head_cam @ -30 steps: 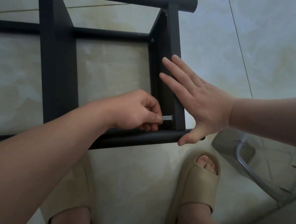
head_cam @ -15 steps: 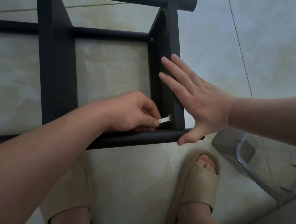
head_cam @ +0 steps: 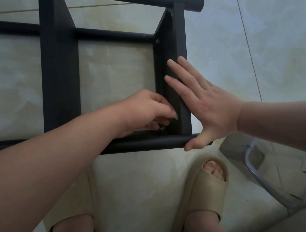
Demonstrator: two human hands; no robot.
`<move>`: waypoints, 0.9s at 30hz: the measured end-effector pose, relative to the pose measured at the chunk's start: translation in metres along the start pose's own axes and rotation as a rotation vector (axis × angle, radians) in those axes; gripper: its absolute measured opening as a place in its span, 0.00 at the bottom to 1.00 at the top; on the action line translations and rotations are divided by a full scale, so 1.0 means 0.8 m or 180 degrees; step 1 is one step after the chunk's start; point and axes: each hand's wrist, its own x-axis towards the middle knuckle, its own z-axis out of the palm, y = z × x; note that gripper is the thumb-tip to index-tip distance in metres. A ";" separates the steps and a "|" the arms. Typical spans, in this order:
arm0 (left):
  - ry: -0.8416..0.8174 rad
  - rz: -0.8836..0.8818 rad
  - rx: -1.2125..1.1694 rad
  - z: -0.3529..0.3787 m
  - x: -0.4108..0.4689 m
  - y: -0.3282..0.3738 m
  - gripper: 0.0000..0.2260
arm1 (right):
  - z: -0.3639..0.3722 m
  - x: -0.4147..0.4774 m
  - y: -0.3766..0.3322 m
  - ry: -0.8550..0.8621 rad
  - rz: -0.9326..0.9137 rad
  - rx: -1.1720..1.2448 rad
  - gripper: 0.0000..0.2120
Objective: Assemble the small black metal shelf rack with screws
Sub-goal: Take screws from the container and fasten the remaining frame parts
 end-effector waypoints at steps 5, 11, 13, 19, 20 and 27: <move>0.0018 -0.0255 -0.0927 0.002 0.003 -0.004 0.05 | 0.000 0.000 0.000 -0.0003 0.0004 0.0018 0.64; 0.0119 -0.0188 -0.0753 0.004 0.006 -0.006 0.03 | 0.000 0.000 0.000 0.0005 -0.0010 -0.0003 0.64; 0.0196 -0.0191 -0.0767 0.005 0.008 -0.006 0.02 | 0.000 0.000 0.000 0.0007 -0.0014 -0.0008 0.64; 0.0255 -0.0181 -0.0850 0.006 0.008 -0.005 0.02 | 0.001 0.000 0.001 0.0030 -0.0021 -0.0006 0.64; 0.0237 -0.0181 -0.0829 0.006 0.008 -0.005 0.02 | 0.001 0.000 0.001 0.0031 -0.0021 -0.0009 0.64; 0.0176 -0.0262 -0.0749 0.006 0.007 -0.006 0.02 | 0.001 0.000 0.001 0.0038 -0.0029 -0.0023 0.64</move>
